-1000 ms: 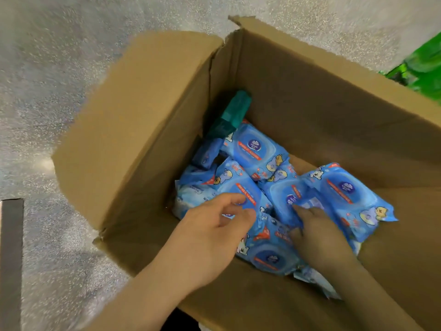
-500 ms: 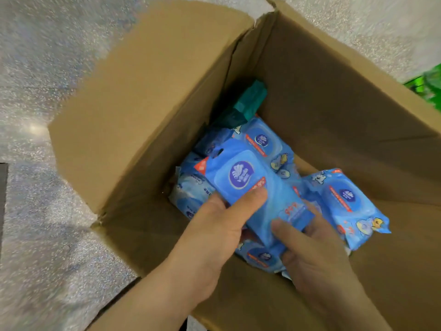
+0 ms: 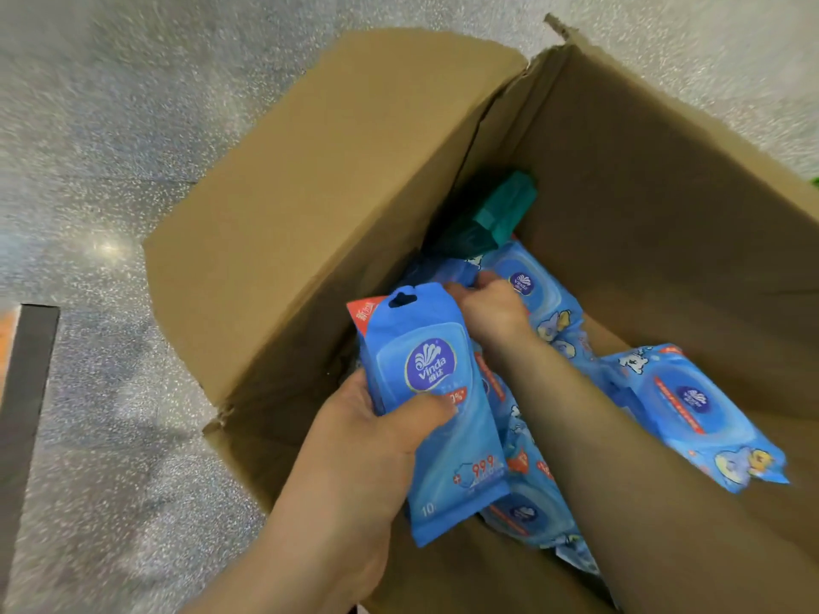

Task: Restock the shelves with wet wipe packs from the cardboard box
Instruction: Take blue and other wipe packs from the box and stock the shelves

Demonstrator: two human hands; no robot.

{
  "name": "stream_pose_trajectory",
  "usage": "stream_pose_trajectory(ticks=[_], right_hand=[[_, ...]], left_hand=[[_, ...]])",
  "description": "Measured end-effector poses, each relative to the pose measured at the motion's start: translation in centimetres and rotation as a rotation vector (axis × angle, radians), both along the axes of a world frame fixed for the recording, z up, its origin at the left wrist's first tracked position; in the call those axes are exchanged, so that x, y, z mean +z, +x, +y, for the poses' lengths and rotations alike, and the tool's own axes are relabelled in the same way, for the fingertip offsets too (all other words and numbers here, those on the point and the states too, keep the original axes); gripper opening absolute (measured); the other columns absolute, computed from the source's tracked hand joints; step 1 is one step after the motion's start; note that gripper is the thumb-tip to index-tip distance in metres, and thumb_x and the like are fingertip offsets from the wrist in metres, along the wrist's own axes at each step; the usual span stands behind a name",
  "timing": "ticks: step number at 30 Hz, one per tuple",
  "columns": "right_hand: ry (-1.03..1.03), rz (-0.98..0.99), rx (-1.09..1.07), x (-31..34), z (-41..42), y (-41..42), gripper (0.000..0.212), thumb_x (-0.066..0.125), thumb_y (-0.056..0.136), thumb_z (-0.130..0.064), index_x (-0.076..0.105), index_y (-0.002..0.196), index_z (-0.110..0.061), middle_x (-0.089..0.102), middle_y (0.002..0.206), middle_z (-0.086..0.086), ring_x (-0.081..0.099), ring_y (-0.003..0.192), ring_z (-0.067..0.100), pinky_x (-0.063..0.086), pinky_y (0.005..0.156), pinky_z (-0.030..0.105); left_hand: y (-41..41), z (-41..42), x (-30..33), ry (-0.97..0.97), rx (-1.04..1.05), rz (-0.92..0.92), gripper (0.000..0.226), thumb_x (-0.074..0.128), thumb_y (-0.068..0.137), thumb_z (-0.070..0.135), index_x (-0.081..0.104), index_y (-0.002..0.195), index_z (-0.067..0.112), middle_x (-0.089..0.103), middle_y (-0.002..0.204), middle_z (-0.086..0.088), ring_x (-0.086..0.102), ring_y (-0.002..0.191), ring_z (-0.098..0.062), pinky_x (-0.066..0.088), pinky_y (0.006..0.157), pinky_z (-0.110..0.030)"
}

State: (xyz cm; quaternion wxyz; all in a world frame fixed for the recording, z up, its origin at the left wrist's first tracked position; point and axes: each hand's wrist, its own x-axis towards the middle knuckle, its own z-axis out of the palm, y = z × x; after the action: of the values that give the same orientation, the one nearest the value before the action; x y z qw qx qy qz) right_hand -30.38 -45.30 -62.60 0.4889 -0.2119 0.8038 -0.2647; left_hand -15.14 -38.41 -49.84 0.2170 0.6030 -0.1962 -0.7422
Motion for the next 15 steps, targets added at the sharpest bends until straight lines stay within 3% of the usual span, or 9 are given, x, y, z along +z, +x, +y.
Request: stream_pose_trajectory(ticks=[3,4,6,8,11,13,15], right_hand=[[0.01,0.021,-0.069,-0.2,2.8,-1.7,0.013,0.064,0.081,-0.015,0.054,0.072,-0.015,0.06,0.067,0.008,0.065,0.068,0.034,0.06,0.071,0.048],[0.008,0.031,-0.057,0.8,4.3,-2.3,0.014,0.063,0.078,-0.017,0.054,0.068,-0.016,0.057,0.061,0.006,0.064,0.064,0.034,0.059,0.071,0.056],[-0.022,0.047,-0.095,4.2,6.9,-3.1,0.014,0.061,0.079,-0.017,0.057,0.068,-0.012,0.057,0.053,-0.003,0.062,0.057,0.023,0.059,0.075,0.06],[-0.046,0.071,-0.136,8.2,9.2,-3.5,0.016,0.056,0.088,-0.012,0.063,0.076,-0.004,0.064,0.057,-0.006,0.062,0.057,0.012,0.06,0.074,0.047],[-0.06,0.117,-0.125,14.2,11.5,-3.7,0.025,0.051,0.089,-0.014,0.057,0.066,-0.004,0.056,0.052,-0.006,0.047,0.051,0.013,0.042,0.05,0.021],[-0.072,0.054,-0.189,17.0,12.1,-3.3,0.032,0.052,0.086,-0.01,0.049,0.054,-0.007,0.043,0.045,-0.005,0.033,0.045,0.013,0.032,0.042,0.024],[-0.121,-0.192,-0.364,18.5,11.9,-2.3,0.041,0.052,0.084,-0.007,0.047,0.043,-0.014,0.039,0.047,0.0,0.034,0.047,0.017,0.037,0.047,0.024]], left_hand=[[0.3,-0.2,0.5,-0.091,-0.033,-0.043,0.023,0.071,0.089,0.006,0.074,0.11,0.014,0.08,0.101,-0.009,0.077,0.095,-0.031,0.061,0.087,-0.049],[0.5,-0.3,0.7,-0.128,-0.051,-0.066,0.021,0.071,0.089,0.008,0.074,0.109,0.016,0.08,0.1,-0.006,0.077,0.094,-0.029,0.062,0.083,-0.046],[0.9,-0.8,0.8,-0.19,-0.106,-0.117,0.019,0.072,0.09,0.01,0.075,0.106,0.02,0.08,0.098,-0.002,0.078,0.092,-0.026,0.064,0.076,-0.043],[1.4,-1.4,0.3,-0.261,-0.185,-0.182,0.022,0.076,0.09,0.013,0.075,0.108,0.026,0.08,0.101,0.002,0.077,0.095,-0.025,0.063,0.084,-0.048],[1.1,-1.9,0.1,-0.372,-0.322,-0.274,0.034,0.073,0.083,0.034,0.069,0.115,0.042,0.078,0.109,0.012,0.075,0.102,-0.018,0.058,0.093,-0.052],[0.6,-1.8,-0.1,-0.416,-0.423,-0.282,0.035,0.067,0.085,0.038,0.064,0.12,0.044,0.076,0.111,0.016,0.073,0.105,-0.012,0.057,0.096,-0.049],[0.1,-1.5,0.0,-0.445,-0.518,-0.251,0.038,0.064,0.092,0.044,0.06,0.13,0.041,0.074,0.116,0.019,0.07,0.11,-0.005,0.054,0.101,-0.045]])
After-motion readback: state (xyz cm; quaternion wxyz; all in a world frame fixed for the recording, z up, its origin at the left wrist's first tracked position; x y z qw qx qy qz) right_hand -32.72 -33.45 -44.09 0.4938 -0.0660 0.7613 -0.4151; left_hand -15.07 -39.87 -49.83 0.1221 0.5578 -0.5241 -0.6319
